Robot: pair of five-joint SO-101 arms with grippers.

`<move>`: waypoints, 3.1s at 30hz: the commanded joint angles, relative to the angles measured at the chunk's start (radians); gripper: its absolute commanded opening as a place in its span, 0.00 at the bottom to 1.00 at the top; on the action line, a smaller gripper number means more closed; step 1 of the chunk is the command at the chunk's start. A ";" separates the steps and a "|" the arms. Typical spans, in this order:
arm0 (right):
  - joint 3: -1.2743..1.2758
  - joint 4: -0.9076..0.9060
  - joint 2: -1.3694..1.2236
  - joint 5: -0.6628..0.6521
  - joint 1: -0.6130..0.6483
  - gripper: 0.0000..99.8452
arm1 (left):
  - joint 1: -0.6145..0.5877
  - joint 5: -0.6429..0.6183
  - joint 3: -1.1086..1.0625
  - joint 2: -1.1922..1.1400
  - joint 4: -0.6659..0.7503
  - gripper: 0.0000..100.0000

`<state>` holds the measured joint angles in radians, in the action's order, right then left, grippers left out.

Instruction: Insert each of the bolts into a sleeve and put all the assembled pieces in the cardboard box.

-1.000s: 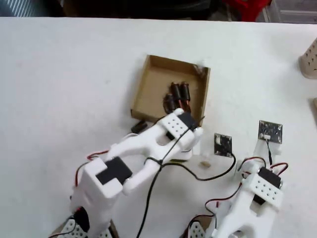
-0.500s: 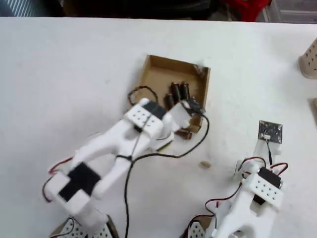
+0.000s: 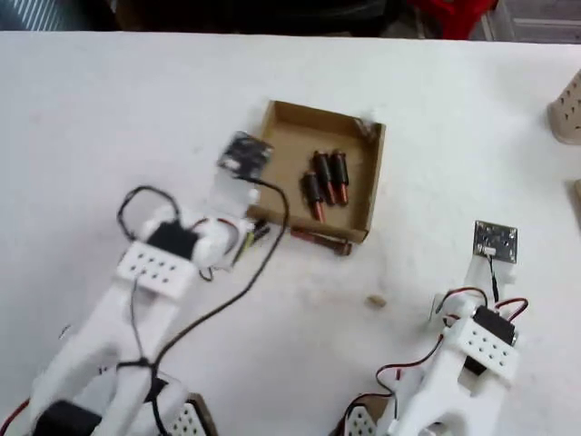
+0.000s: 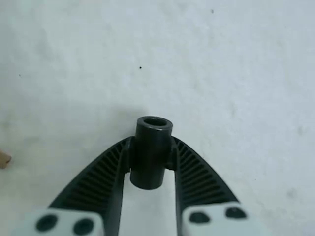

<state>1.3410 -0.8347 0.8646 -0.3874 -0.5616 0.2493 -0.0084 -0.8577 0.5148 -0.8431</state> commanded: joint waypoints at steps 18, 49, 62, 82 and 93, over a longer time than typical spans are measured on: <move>-0.060 0.012 0.024 0.147 0.340 0.02 | -0.232 -0.124 -0.589 0.565 0.597 0.06; 0.181 1.185 0.015 0.233 1.081 0.02 | -0.325 -0.124 -0.686 0.616 0.727 0.06; 0.138 1.376 -0.147 0.233 1.075 0.02 | -0.325 -0.124 -0.686 0.616 0.727 0.06; 0.054 2.416 -1.139 0.235 1.185 0.02 | -0.318 -0.147 -0.756 0.616 0.934 0.06; 0.272 2.546 -1.141 0.235 1.268 0.02 | -0.317 -0.288 -0.816 0.615 1.117 0.06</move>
<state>1.5650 1.6663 -0.2785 -0.1619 0.6843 -0.0683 -0.2816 -1.6832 1.1055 0.2202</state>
